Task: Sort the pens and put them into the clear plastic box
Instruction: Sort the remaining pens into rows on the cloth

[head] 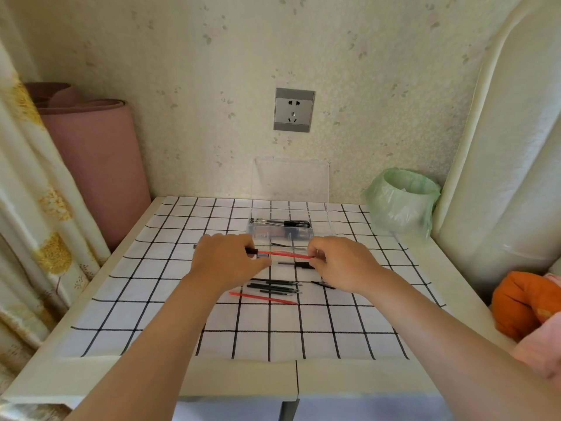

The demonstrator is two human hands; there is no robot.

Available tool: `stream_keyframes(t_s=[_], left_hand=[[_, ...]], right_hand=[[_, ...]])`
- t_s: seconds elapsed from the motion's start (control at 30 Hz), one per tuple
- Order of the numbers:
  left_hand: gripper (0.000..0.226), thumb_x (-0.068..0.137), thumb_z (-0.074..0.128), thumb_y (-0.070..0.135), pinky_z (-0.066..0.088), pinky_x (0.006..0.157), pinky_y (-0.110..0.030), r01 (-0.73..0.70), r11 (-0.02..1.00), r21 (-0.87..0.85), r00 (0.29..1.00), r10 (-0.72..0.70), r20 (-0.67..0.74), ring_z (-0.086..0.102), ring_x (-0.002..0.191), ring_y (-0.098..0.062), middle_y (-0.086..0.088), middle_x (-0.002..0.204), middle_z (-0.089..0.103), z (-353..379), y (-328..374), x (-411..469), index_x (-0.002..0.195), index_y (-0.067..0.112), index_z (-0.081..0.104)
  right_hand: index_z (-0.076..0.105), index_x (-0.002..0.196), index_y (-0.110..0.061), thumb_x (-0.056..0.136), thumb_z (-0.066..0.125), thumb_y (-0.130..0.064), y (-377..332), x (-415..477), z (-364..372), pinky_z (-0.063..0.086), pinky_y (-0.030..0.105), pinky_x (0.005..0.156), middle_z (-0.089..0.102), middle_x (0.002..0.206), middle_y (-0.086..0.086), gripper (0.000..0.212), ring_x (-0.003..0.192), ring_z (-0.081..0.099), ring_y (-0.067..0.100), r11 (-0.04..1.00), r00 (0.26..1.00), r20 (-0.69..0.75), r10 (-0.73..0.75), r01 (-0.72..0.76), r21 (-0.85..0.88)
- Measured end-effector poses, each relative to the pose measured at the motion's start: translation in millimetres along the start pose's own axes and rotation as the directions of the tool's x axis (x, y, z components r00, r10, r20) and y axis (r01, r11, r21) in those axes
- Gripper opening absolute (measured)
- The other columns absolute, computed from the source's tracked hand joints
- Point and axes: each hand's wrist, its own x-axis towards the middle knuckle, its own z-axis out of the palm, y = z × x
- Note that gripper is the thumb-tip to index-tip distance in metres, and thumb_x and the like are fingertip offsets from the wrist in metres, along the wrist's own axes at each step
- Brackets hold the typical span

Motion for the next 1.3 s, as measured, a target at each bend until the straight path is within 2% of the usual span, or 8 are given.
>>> stream_keyframes(t_s=[0.1,0.2,0.4,0.5,0.67,1.1,1.2,1.3], left_hand=[[0.031,0.086,0.058,0.058,0.037,0.09,-0.033,0.077,0.99,0.115,0.997,-0.074,-0.035,0.057,0.084,-0.012,0.013,0.081,0.061,1.7,-8.6,1.5,0.105,0.033,0.06],[0.021,0.091,0.059,0.042,0.041,0.086,-0.031,0.139,0.989,0.054,0.985,-0.132,-0.11,0.06,0.082,-0.013,0.011,0.085,0.064,2.9,-9.3,2.8,0.11,0.032,0.062],[0.019,0.089,0.064,0.045,0.048,0.074,-0.027,-0.166,0.969,-0.181,0.977,0.136,-0.166,0.061,0.081,-0.009,0.013,0.1,0.061,3.0,13.5,-3.4,0.104,0.035,0.069],[0.02,0.091,0.062,0.044,0.048,0.074,-0.025,-0.224,0.962,-0.153,0.972,0.211,-0.102,0.061,0.083,-0.008,0.013,0.097,0.063,9.2,22.7,-5.3,0.106,0.036,0.071],[0.016,0.094,0.058,0.042,0.044,0.066,-0.022,-0.162,0.982,-0.098,0.987,0.16,-0.034,0.06,0.078,-0.006,0.013,0.093,0.068,12.9,23.9,-2.2,0.105,0.037,0.07],[0.021,0.092,0.062,0.039,0.045,0.068,-0.024,-0.075,0.993,-0.088,0.981,0.089,0.173,0.061,0.083,-0.01,0.01,0.094,0.068,21.4,13.5,-2.7,0.11,0.035,0.07],[0.036,0.082,0.065,0.057,0.05,0.075,-0.027,-0.076,0.984,-0.162,0.967,0.112,0.228,0.06,0.089,-0.009,0.015,0.1,0.065,17.8,11.7,-3.5,0.11,0.035,0.068],[0.058,0.065,0.076,0.065,0.051,0.086,-0.032,-0.119,0.978,-0.172,0.926,0.171,0.337,0.057,0.098,-0.008,0.018,0.108,0.056,11.1,11.3,-7.3,0.115,0.04,0.061]], right_hand=[[0.061,0.103,-0.031,0.096,0.054,-0.034,3.9,0.0,-1.2,0.037,0.028,0.064,0.057,0.089,-0.012,0.011,0.078,0.053,0.013,0.999,0.999,-0.01,0.038,-0.038,-0.036],[0.062,0.103,-0.032,0.095,0.054,-0.035,3.3,-0.4,-1.8,0.037,0.028,0.064,0.06,0.091,-0.011,0.011,0.079,0.054,0.014,0.998,0.999,0.005,0.041,-0.041,-0.047],[0.065,0.102,-0.033,0.093,0.058,-0.036,-9.0,-0.7,-1.0,0.041,0.027,0.068,0.063,0.092,-0.012,0.012,0.084,0.057,0.014,1.0,1.0,-0.003,-0.027,0.027,0.012],[0.066,0.1,-0.032,0.092,0.059,-0.038,-12.7,0.3,-1.4,0.049,0.03,0.073,0.067,0.092,-0.01,0.012,0.085,0.059,0.014,0.999,0.998,-0.044,-0.047,0.048,0.005],[0.067,0.098,-0.032,0.087,0.067,-0.041,-9.3,-1.4,-3.0,0.046,0.026,0.071,0.068,0.092,-0.013,0.014,0.085,0.061,0.01,0.999,0.999,-0.029,-0.046,0.046,0.004],[0.069,0.098,-0.032,0.08,0.073,-0.045,-0.4,-7.8,-2.7,0.047,0.026,0.07,0.058,0.086,-0.014,0.022,0.085,0.057,0.009,1.0,0.965,0.261,0.003,-0.003,-0.003],[0.069,0.099,-0.032,0.077,0.075,-0.047,0.5,-6.7,-5.2,0.049,0.028,0.073,0.06,0.086,-0.014,0.027,0.083,0.058,0.008,1.0,0.958,0.287,0.009,-0.015,0.019],[0.07,0.096,-0.033,0.08,0.071,-0.05,0.7,-1.6,-5.8,0.052,0.029,0.075,0.063,0.088,-0.015,0.023,0.082,0.06,0.006,0.996,0.98,0.201,0.009,-0.027,0.087]])
